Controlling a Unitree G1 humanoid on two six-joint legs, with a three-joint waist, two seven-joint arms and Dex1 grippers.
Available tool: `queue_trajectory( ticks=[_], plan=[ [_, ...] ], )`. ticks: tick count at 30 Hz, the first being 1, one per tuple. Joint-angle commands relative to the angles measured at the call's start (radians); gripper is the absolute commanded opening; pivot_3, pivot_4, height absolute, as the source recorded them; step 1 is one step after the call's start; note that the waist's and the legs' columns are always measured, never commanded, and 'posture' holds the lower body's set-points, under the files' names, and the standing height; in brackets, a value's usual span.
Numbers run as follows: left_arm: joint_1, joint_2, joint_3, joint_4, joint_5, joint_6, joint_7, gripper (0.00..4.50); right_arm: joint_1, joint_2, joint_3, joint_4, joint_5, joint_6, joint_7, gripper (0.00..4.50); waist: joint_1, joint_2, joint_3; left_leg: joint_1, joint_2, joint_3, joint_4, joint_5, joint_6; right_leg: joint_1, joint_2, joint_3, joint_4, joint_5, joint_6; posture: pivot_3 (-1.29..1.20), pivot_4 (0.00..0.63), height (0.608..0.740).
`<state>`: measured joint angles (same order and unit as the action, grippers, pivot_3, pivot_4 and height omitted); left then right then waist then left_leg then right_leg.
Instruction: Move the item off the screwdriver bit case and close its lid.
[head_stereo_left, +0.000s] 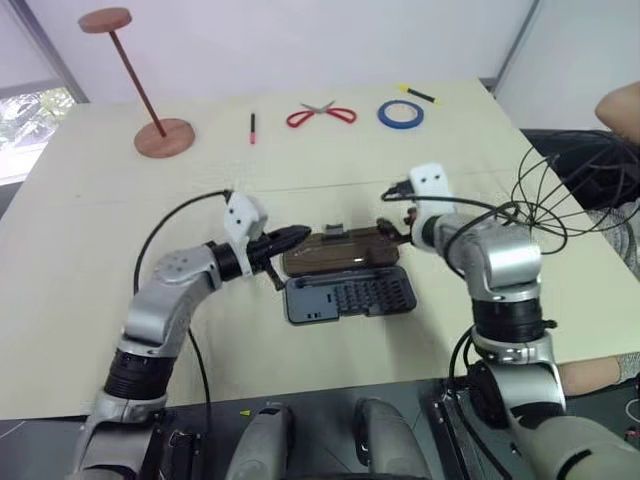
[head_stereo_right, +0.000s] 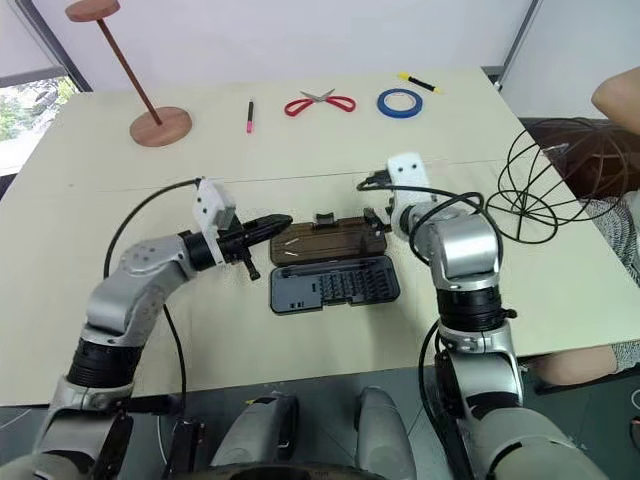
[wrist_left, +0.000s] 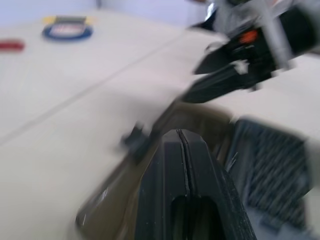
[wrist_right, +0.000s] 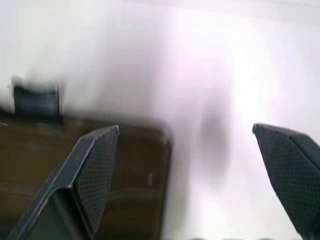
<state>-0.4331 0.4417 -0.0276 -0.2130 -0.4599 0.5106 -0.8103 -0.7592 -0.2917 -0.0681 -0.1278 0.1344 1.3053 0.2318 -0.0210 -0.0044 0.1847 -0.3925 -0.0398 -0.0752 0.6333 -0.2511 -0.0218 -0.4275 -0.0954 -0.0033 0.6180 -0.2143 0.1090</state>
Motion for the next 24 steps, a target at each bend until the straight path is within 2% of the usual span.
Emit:
queue_trajectory(
  ticks=[1, 10, 14, 24],
  plan=[
    [-0.032, 0.023, 0.009, -0.069, -0.068, 0.047, -0.04, 0.0, -0.036, -0.01, -0.034, 0.015, 0.031, -0.073, 0.027, 4.46, -0.001, 0.0, 0.0, 0.0, 0.0, 0.0, 0.0, 0.0, 0.0, 0.0, 0.0, 0.0, 0.0, 0.0, 0.0, 0.0, 0.15, 0.74],
    [-0.008, 0.071, -0.049, -0.055, -0.069, 0.067, -0.126, 0.0, -0.068, -0.041, -0.005, 0.087, 0.044, -0.231, 0.077, 4.46, 0.001, 0.0, 0.0, 0.0, 0.0, 0.001, 0.0, 0.0, 0.0, 0.0, 0.0, 0.0, 0.0, 0.0, 0.0, 0.0, 0.15, 0.74],
    [0.054, 0.136, -0.116, -0.024, 0.003, -0.013, -0.209, 0.0, -0.078, -0.092, 0.049, 0.128, 0.034, -0.338, 0.153, 4.46, -0.001, 0.0, 0.0, 0.0, 0.0, 0.001, 0.0, 0.0, 0.0, 0.0, 0.0, 0.0, 0.0, 0.0, 0.0, 0.0, 0.15, 0.74],
    [0.126, 0.169, -0.199, 0.063, 0.088, -0.121, -0.303, 0.0, -0.172, -0.222, 0.156, 0.358, -0.004, -0.487, 0.336, 4.46, 0.003, 0.0, 0.001, 0.0, 0.0, 0.001, -0.001, 0.0, 0.0, 0.0, 0.0, 0.0, -0.002, 0.0, 0.0, 0.0, 0.15, 0.74]
  ],
)
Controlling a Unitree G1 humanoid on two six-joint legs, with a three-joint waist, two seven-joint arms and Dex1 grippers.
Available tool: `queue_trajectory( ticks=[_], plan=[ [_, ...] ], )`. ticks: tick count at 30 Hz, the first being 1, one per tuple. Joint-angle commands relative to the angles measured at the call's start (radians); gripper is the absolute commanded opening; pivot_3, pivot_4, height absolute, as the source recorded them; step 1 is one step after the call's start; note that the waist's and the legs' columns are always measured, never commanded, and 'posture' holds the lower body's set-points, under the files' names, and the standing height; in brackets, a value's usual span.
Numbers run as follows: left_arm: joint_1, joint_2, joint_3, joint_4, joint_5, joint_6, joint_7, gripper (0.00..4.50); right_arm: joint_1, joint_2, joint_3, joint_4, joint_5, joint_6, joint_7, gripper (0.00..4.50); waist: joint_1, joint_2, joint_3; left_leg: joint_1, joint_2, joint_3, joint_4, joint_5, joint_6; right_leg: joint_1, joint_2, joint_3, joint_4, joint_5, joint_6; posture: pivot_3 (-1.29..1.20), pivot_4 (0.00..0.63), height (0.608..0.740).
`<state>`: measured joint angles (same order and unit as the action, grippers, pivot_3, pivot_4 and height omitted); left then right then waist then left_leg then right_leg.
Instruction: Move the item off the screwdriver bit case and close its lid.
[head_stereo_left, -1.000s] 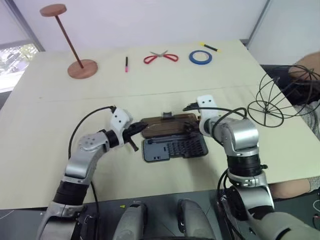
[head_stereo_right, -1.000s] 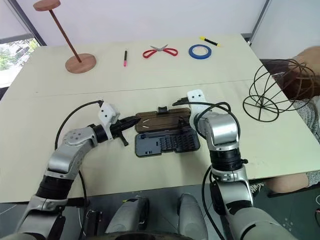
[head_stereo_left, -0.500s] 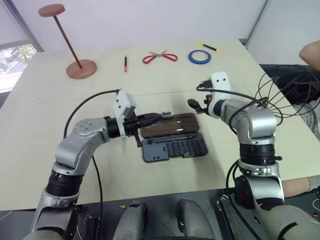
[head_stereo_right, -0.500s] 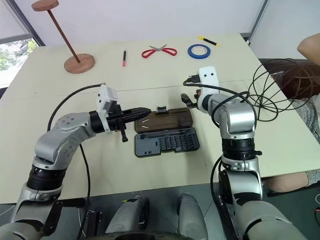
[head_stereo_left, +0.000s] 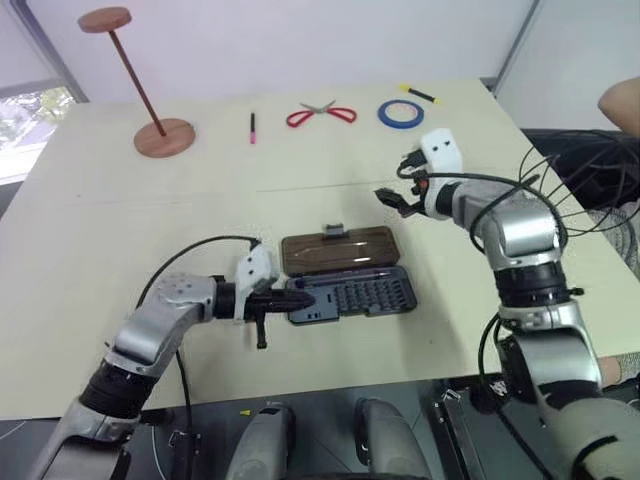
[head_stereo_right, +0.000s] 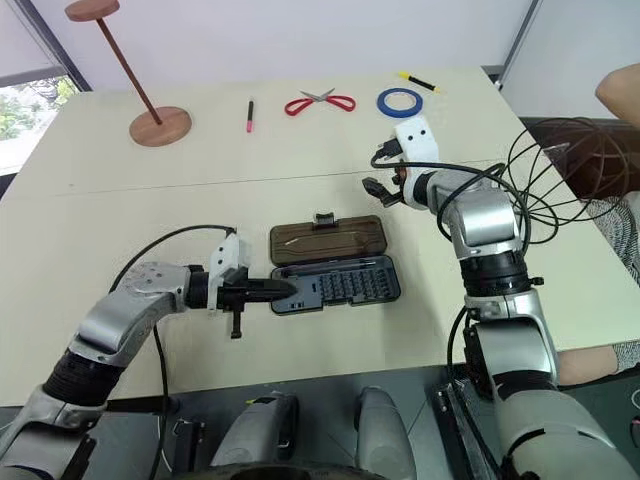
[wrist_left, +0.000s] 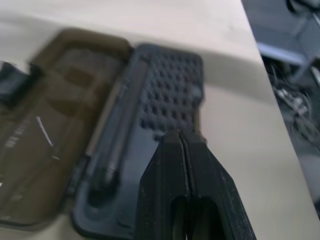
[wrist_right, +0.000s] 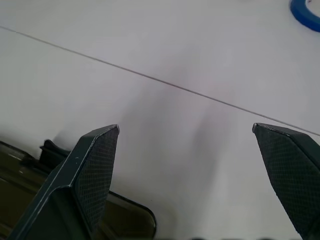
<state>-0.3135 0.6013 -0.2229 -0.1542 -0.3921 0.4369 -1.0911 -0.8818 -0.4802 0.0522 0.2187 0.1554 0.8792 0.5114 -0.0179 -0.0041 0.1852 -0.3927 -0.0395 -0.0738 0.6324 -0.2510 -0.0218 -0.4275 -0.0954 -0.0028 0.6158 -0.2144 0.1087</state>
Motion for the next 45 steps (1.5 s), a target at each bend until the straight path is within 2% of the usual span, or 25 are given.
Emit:
queue_trajectory(
  ticks=[1, 8, 14, 27, 37, 40, 45],
  plan=[
    [0.013, 0.013, -0.001, 0.008, 0.023, -0.056, -0.029, 0.0, -0.054, -0.045, 0.058, 0.014, -0.035, -0.078, 0.078, 4.46, 0.0, 0.0, 0.0, 0.0, 0.0, 0.0, 0.0, 0.0, 0.0, 0.0, 0.0, 0.0, 0.0, 0.0, 0.0, 0.0, 0.15, 0.74],
    [0.03, 0.012, -0.009, 0.042, 0.055, -0.073, -0.037, 0.0, -0.091, -0.139, 0.238, 0.08, -0.138, -0.294, 0.315, 4.46, -0.002, 0.0, 0.0, 0.0, 0.0, 0.0, 0.0, 0.0, 0.0, 0.0, 0.0, 0.0, 0.0, 0.0, 0.0, 0.0, 0.15, 0.74],
    [0.051, 0.008, 0.002, 0.044, 0.069, -0.082, -0.024, 0.0, -0.111, -0.132, 0.299, 0.138, -0.168, -0.398, 0.462, 4.46, -0.001, 0.0, 0.0, 0.0, 0.0, 0.0, 0.0, 0.0, 0.0, 0.0, 0.0, 0.0, 0.0, 0.0, 0.0, 0.0, 0.15, 0.74],
    [0.088, 0.012, 0.01, 0.026, 0.072, -0.087, 0.01, 0.0, -0.287, 0.002, 0.291, 0.673, -0.215, -0.549, 0.562, 4.46, -0.002, 0.0, 0.0, 0.001, 0.0, 0.0, 0.0, 0.0, -0.001, 0.0, 0.0, 0.0, 0.0, 0.0, 0.0, 0.0, 0.15, 0.74],
    [0.121, 0.019, 0.017, -0.001, 0.073, -0.093, 0.035, 0.0, -0.32, 0.036, 0.272, 0.838, -0.27, -0.654, 0.549, 4.46, -0.006, 0.0, 0.0, 0.001, 0.0, 0.0, 0.0, 0.0, -0.001, 0.0, 0.0, 0.0, 0.001, 0.0, 0.0, 0.0, 0.15, 0.74],
    [0.123, 0.018, 0.018, -0.003, 0.075, -0.094, 0.039, 0.0, -0.322, 0.041, 0.264, 0.853, -0.279, -0.665, 0.551, 3.66, -0.005, 0.0, 0.0, 0.001, 0.0, 0.0, 0.0, 0.001, -0.001, 0.0, 0.0, 0.0, 0.001, 0.0, 0.0, 0.0, 0.15, 0.74],
    [0.122, 0.016, 0.016, -0.001, 0.078, -0.097, 0.044, 0.0, -0.32, 0.047, 0.256, 0.867, -0.291, -0.672, 0.553, 1.01, -0.006, 0.0, 0.0, 0.001, 0.0, 0.0, 0.0, 0.001, -0.001, 0.0, 0.0, 0.0, 0.001, 0.0, 0.0, 0.0, 0.15, 0.74]
  ],
)
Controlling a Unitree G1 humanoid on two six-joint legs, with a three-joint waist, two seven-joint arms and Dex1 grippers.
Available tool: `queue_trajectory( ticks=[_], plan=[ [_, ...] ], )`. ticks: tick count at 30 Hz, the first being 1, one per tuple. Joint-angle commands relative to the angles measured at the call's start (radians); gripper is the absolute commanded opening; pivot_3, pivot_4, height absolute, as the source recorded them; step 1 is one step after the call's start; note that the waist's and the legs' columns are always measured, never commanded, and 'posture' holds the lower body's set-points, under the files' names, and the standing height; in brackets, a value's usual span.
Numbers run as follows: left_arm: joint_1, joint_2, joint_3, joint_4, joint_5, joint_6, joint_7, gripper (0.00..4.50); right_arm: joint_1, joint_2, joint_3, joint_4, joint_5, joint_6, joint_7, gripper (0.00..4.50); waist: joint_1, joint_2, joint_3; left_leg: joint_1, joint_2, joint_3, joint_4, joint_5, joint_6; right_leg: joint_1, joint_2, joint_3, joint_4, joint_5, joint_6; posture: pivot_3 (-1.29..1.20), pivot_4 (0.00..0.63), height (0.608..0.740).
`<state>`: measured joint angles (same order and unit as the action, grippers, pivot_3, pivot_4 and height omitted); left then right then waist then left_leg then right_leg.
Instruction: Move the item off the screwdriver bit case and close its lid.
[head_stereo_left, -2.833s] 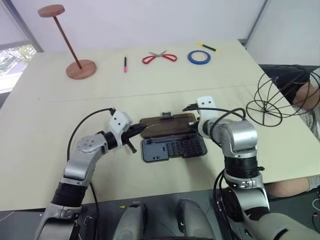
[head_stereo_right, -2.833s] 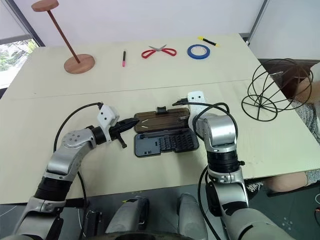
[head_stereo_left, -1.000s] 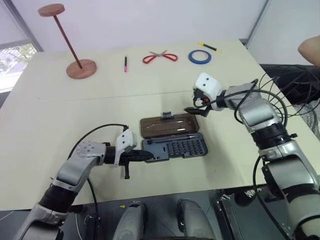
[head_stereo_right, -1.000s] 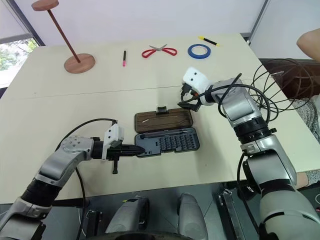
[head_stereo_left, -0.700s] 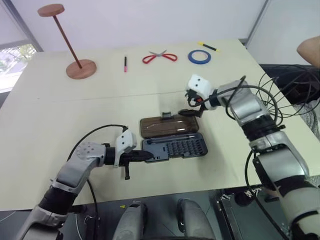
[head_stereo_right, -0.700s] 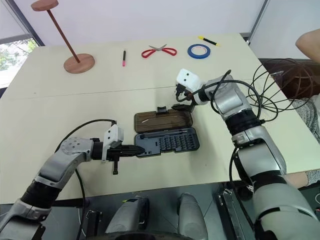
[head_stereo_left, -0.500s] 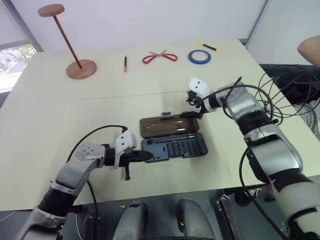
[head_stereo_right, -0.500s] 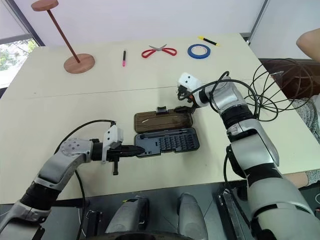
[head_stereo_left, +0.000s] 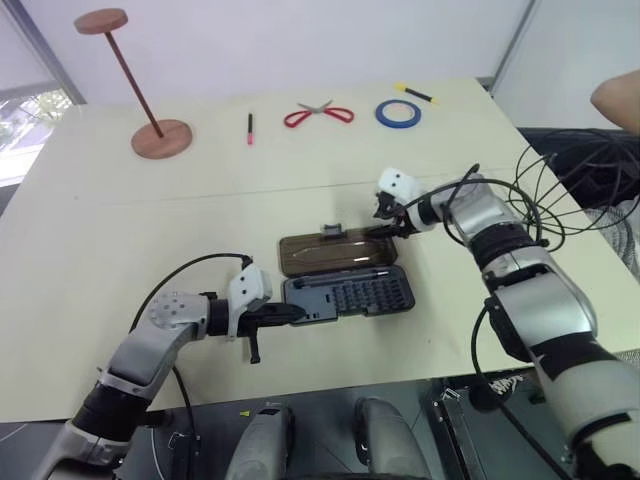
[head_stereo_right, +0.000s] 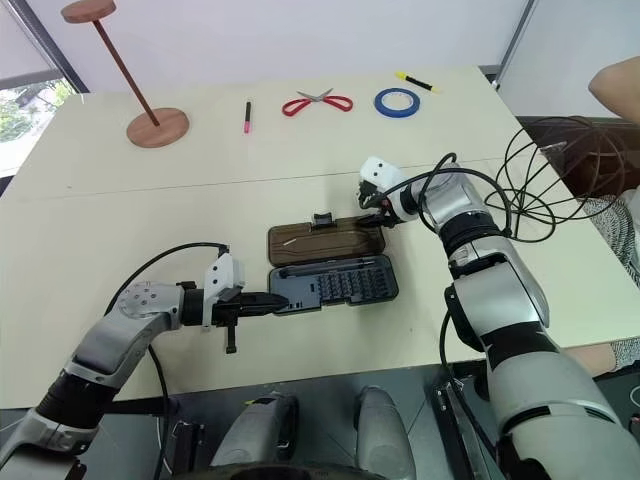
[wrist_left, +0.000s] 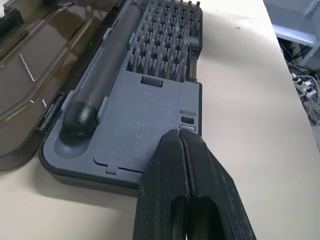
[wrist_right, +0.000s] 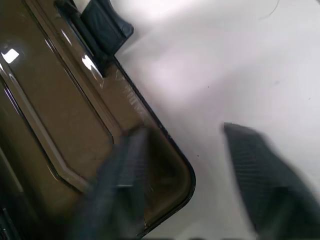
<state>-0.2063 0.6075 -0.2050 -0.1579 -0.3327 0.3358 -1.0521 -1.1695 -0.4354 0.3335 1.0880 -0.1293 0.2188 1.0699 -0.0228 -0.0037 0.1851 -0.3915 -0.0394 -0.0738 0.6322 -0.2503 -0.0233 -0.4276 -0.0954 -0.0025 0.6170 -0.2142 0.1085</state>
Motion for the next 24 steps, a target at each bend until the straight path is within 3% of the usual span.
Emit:
queue_trajectory(
  ticks=[1, 3, 15, 24],
  plan=[
    [0.016, 0.009, -0.002, 0.001, 0.019, 0.005, 0.007, 0.0, -0.031, 0.002, -0.027, -0.002, -0.009, -0.012, -0.004, 0.45, -0.001, 0.0, 0.0, 0.0, 0.0, 0.0, 0.0, 0.0, 0.0, 0.0, 0.0, 0.0, 0.0, 0.0, 0.0, 0.0, 0.15, 0.74],
    [0.015, 0.008, -0.003, 0.001, 0.019, 0.005, 0.008, 0.0, -0.024, 0.001, -0.026, -0.003, -0.019, -0.021, 0.005, 0.05, -0.009, -0.002, -0.001, 0.002, 0.0, 0.0, 0.0, 0.0, 0.0, 0.001, 0.0, 0.0, 0.001, 0.0, 0.0, 0.0, 0.15, 0.74],
    [-0.014, -0.011, -0.003, 0.015, 0.028, 0.005, 0.015, 0.0, 0.028, -0.015, -0.015, -0.093, -0.071, -0.125, -0.015, 0.05, -0.025, -0.001, -0.001, 0.003, 0.001, -0.001, 0.0, 0.001, -0.001, 0.001, 0.002, 0.0, 0.003, 0.0, -0.001, 0.0, 0.15, 0.74],
    [-0.05, -0.033, 0.015, 0.018, 0.016, 0.016, 0.019, 0.0, 0.147, -0.074, -0.031, -0.356, -0.069, -0.306, -0.03, 0.05, -0.021, -0.001, -0.001, 0.001, 0.001, -0.001, 0.0, 0.001, -0.001, 0.0, 0.001, 0.0, 0.003, 0.0, -0.001, 0.0, 0.15, 0.74]
  ],
)
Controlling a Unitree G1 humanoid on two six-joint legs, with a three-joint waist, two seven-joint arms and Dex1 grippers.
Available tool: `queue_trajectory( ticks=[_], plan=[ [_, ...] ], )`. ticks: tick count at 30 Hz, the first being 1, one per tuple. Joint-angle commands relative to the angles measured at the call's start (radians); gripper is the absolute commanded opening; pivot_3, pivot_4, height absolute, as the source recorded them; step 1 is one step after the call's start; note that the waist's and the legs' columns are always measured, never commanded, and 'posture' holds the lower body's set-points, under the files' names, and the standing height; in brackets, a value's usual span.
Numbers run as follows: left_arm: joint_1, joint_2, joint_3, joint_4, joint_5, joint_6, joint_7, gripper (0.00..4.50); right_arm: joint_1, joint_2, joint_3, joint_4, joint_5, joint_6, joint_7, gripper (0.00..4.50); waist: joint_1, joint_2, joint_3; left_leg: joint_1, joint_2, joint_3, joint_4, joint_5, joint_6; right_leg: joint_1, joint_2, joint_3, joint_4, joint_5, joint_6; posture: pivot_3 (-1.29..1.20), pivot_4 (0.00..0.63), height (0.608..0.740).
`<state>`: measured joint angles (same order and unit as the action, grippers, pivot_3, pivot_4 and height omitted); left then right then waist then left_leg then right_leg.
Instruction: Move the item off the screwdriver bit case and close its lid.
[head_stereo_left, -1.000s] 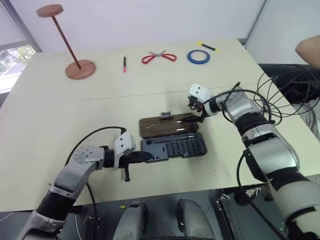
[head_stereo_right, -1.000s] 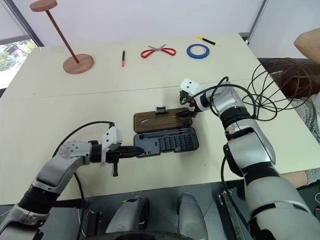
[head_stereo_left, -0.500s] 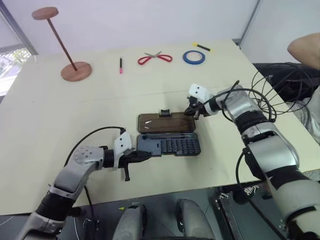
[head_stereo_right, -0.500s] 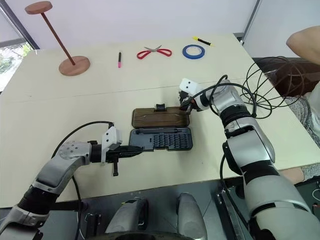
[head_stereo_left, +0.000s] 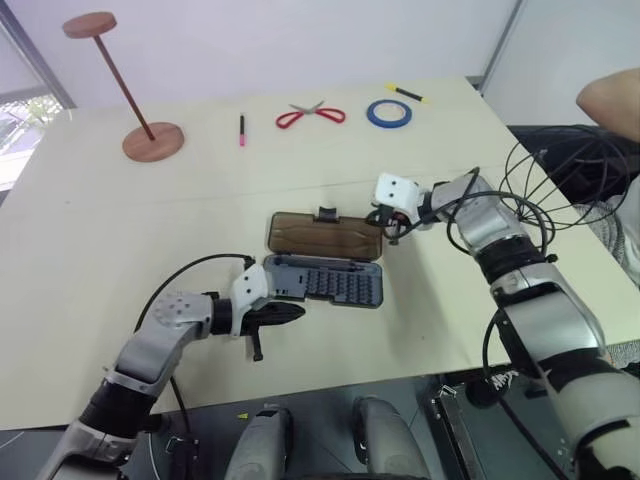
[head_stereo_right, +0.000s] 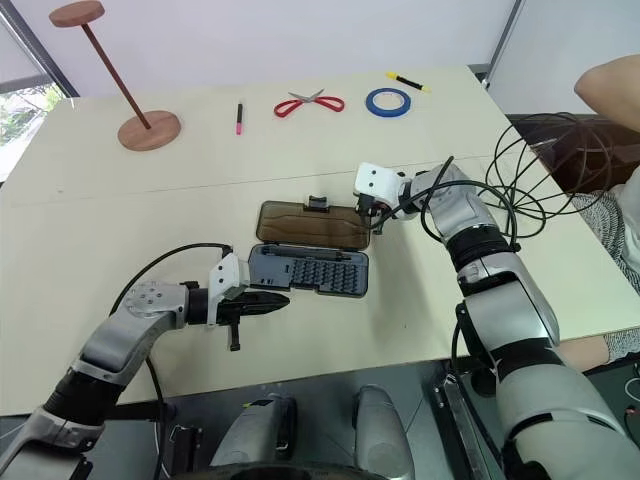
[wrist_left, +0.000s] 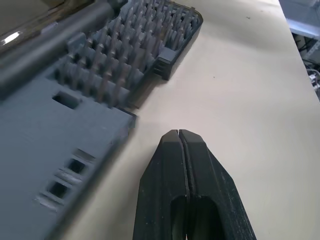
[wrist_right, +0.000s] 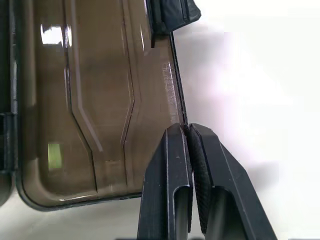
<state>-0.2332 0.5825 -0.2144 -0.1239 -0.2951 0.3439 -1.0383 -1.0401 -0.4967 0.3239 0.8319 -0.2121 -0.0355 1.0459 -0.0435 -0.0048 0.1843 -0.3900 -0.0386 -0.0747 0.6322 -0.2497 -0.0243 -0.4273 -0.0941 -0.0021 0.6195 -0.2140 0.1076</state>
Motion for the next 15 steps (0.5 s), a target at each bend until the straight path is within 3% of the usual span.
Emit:
queue_trajectory(
  ticks=[1, 15],
  plan=[
    [-0.032, -0.012, 0.033, -0.02, -0.033, 0.021, 0.007, 0.0, 0.029, -0.019, -0.022, -0.123, 0.011, -0.061, -0.01, 0.05, 0.0, 0.0, 0.0, 0.0, 0.0, 0.0, 0.0, 0.0, 0.0, 0.0, 0.0, 0.0, 0.0, 0.0, 0.0, 0.0, 0.15, 0.74],
    [-0.266, -0.058, 0.275, -0.081, -0.31, 0.306, 0.14, 0.0, 0.174, -0.056, -0.043, -0.389, 0.004, -0.159, -0.088, 0.05, 0.0, -0.001, 0.001, -0.001, 0.0, 0.0, 0.0, 0.0, 0.0, 0.0, 0.0, 0.0, -0.001, 0.0, 0.0, 0.0, 0.15, 0.74]
  ],
)
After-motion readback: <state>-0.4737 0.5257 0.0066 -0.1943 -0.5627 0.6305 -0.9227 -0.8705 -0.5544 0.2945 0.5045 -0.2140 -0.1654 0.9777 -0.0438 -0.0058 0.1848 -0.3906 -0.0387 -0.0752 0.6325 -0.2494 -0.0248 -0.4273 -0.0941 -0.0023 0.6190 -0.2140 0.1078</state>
